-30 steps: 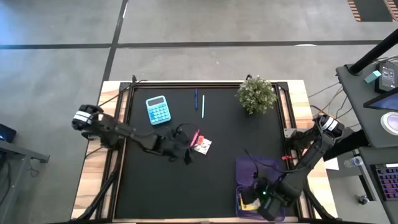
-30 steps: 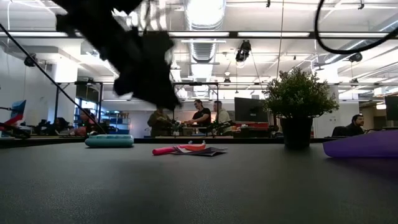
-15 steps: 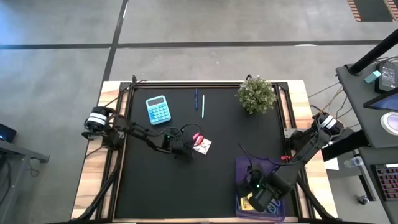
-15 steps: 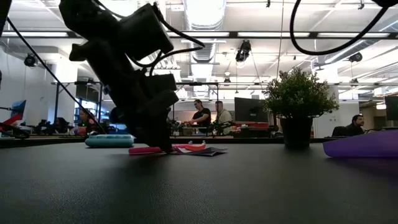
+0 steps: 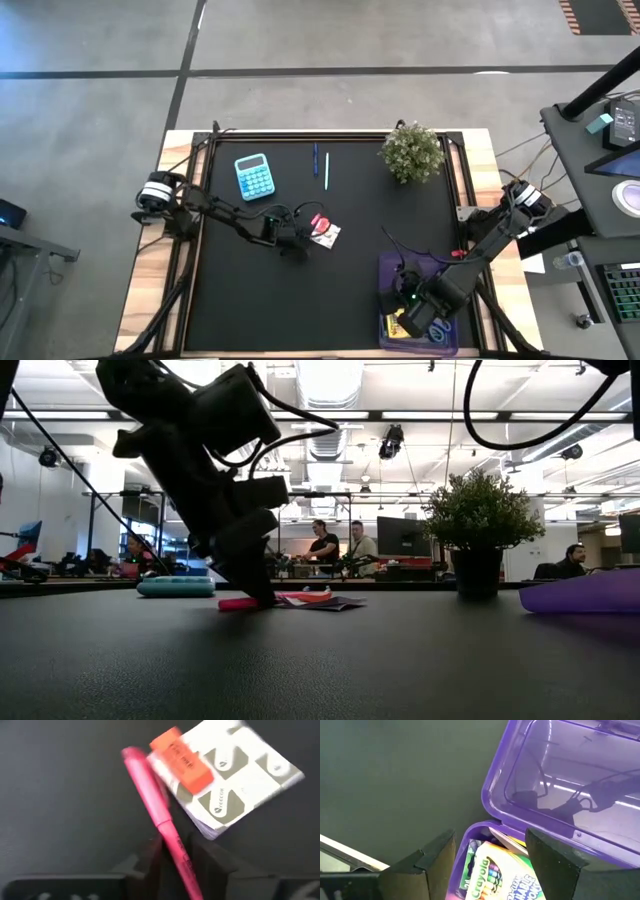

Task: Pack school essentials
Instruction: Put the pink pen into the purple supply box

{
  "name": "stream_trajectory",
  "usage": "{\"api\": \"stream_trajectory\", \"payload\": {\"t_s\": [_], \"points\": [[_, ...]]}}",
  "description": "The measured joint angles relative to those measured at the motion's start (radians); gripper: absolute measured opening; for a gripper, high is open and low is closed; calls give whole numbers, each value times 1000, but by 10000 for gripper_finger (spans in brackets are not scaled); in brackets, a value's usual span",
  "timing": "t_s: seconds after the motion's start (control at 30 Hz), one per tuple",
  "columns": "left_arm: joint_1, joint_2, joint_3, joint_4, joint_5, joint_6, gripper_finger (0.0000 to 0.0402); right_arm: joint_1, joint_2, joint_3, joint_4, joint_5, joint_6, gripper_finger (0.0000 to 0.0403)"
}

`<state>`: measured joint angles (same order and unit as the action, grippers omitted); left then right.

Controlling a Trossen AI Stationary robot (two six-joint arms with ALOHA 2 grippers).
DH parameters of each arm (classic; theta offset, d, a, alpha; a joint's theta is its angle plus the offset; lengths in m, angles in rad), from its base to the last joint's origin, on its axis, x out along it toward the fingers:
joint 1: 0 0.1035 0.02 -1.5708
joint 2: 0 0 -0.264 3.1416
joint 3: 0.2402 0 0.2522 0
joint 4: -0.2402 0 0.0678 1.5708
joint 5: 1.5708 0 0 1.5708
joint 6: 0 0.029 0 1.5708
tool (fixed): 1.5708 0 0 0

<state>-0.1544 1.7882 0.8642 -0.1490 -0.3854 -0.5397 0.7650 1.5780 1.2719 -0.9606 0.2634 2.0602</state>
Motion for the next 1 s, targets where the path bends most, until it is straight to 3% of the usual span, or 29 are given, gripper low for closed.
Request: {"api": "stream_trajectory", "payload": {"t_s": [0.17, 0.3, 0.43, 0.6, 0.77, 0.9, 1.0], "points": [[3, -3, -2, -6, 26, -3, 16, 0, 0, 0, 1, 1, 0, 228], [5, -28, -5, -10, 37, -20, 15, 0, 0, 0, 5, 29, 10, 228], [6, -83, -10, -43, 53, -27, 15, 0, -5, 0, 21, 142, -3, 228], [6, -185, 6, -10, 51, -15, 15, 0, -29, 0, 109, 376, -110, 228], [3, -295, 5, 126, 133, 85, 15, 0, -41, 0, 386, 582, -482, 228], [-11, -374, 5, 299, 268, 117, 15, -4, -46, 0, 741, 658, -923, 228], [-40, -418, 5, 371, 298, 141, 15, -6, -54, 0, 952, 703, -1181, 228]]}}
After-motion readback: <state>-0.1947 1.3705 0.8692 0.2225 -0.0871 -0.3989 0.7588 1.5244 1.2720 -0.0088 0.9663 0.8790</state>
